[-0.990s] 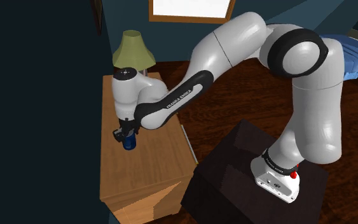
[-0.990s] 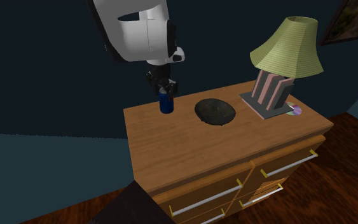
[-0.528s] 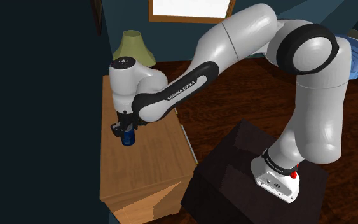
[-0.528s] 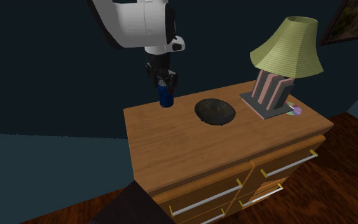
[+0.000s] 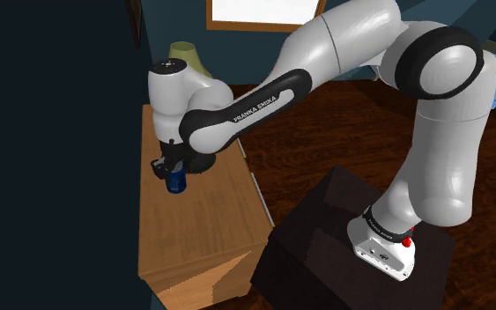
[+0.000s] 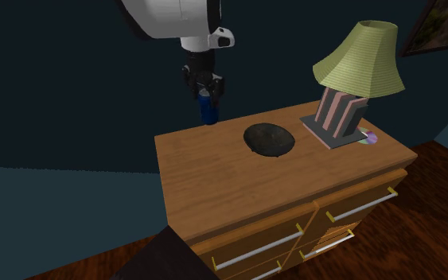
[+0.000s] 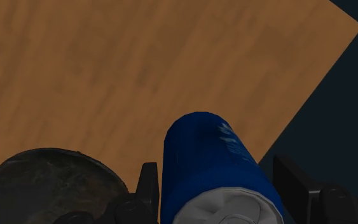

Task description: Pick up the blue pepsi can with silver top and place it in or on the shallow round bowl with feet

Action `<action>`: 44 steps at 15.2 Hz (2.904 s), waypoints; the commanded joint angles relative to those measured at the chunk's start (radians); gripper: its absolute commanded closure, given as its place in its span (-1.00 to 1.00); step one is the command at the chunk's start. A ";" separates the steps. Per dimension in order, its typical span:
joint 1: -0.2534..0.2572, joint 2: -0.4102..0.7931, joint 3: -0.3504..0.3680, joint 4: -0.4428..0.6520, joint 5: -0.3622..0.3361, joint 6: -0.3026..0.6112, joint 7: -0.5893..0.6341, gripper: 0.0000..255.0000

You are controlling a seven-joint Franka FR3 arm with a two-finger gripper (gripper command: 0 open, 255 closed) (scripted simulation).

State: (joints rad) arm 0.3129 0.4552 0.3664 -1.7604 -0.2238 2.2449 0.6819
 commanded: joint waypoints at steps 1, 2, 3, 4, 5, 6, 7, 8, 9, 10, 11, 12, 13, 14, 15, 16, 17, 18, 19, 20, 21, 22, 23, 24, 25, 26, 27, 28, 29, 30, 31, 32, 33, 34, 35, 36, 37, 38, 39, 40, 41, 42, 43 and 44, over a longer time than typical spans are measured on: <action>-0.026 -0.007 -0.004 0.006 0.009 -0.011 -0.036 1.00; -0.041 -0.006 -0.008 0.014 0.013 -0.017 -0.058 1.00; -0.056 -0.004 -0.012 0.023 0.017 -0.023 -0.081 1.00; -0.071 -0.001 -0.016 0.034 0.021 -0.030 -0.103 1.00; -0.085 0.002 -0.020 0.045 0.024 -0.037 -0.125 1.00; -0.100 0.007 -0.024 0.059 0.028 -0.045 -0.146 1.00; -0.113 0.012 -0.028 0.073 0.031 -0.053 -0.168 1.00; -0.127 0.018 -0.032 0.089 0.033 -0.062 -0.189 1.00; -0.140 0.025 -0.036 0.106 0.036 -0.071 -0.210 1.00; -0.153 0.033 -0.041 0.125 0.038 -0.081 -0.231 1.00; -0.165 0.042 -0.045 0.145 0.040 -0.092 -0.251 1.00; -0.177 0.052 -0.049 0.167 0.042 -0.103 -0.271 1.00; -0.189 0.063 -0.054 0.190 0.044 -0.115 -0.291 1.00; -0.200 0.075 -0.058 0.215 0.045 -0.127 -0.311 1.00; -0.211 0.088 -0.062 0.241 0.047 -0.141 -0.331 1.00; -0.222 0.102 -0.067 0.270 0.048 -0.155 -0.350 1.00; -0.222 0.107 -0.068 0.264 0.046 -0.144 -0.349 1.00; -0.222 0.111 -0.069 0.258 0.044 -0.133 -0.348 1.00; -0.221 0.117 -0.070 0.252 0.042 -0.122 -0.346 1.00; -0.221 0.122 -0.071 0.247 0.040 -0.112 -0.345 1.00; -0.220 0.128 -0.072 0.242 0.038 -0.102 -0.344 1.00; -0.220 0.133 -0.074 0.237 0.036 -0.091 -0.343 1.00; -0.219 0.139 -0.075 0.233 0.034 -0.081 -0.341 1.00; -0.218 0.145 -0.076 0.228 0.032 -0.071 -0.340 1.00; -0.218 0.151 -0.078 0.224 0.030 -0.061 -0.339 1.00; -0.217 0.158 -0.079 0.220 0.028 -0.051 -0.338 1.00; -0.216 0.164 -0.081 0.217 0.026 -0.041 -0.336 1.00; -0.216 0.171 -0.082 0.214 0.024 -0.031 -0.335 1.00; -0.215 0.178 -0.084 0.211 0.022 -0.022 -0.334 1.00; -0.214 0.185 -0.085 0.208 0.019 -0.012 -0.332 1.00; -0.213 0.192 -0.087 0.205 0.017 -0.003 -0.331 1.00; -0.212 0.199 -0.089 0.203 0.015 0.007 -0.330 1.00; -0.211 0.206 -0.090 0.201 0.013 0.016 -0.328 1.00; -0.210 0.214 -0.092 0.199 0.010 0.025 -0.327 1.00; -0.209 0.221 -0.094 0.198 0.008 0.034 -0.326 1.00; -0.208 0.228 -0.095 0.196 0.006 0.042 -0.325 1.00; -0.208 0.228 -0.095 0.197 0.006 0.042 -0.325 1.00; -0.208 0.228 -0.095 0.197 0.006 0.042 -0.325 1.00; -0.208 0.228 -0.095 0.197 0.006 0.042 -0.325 1.00; -0.208 0.228 -0.095 0.197 0.006 0.042 -0.325 1.00; -0.208 0.228 -0.095 0.197 0.006 0.042 -0.325 1.00; -0.208 0.228 -0.095 0.197 0.006 0.042 -0.325 1.00; -0.208 0.228 -0.095 0.197 0.006 0.042 -0.325 1.00; -0.208 0.228 -0.095 0.197 0.006 0.042 -0.325 1.00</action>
State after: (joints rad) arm 0.1051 0.6832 0.2711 -1.5640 -0.2176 2.2866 0.3573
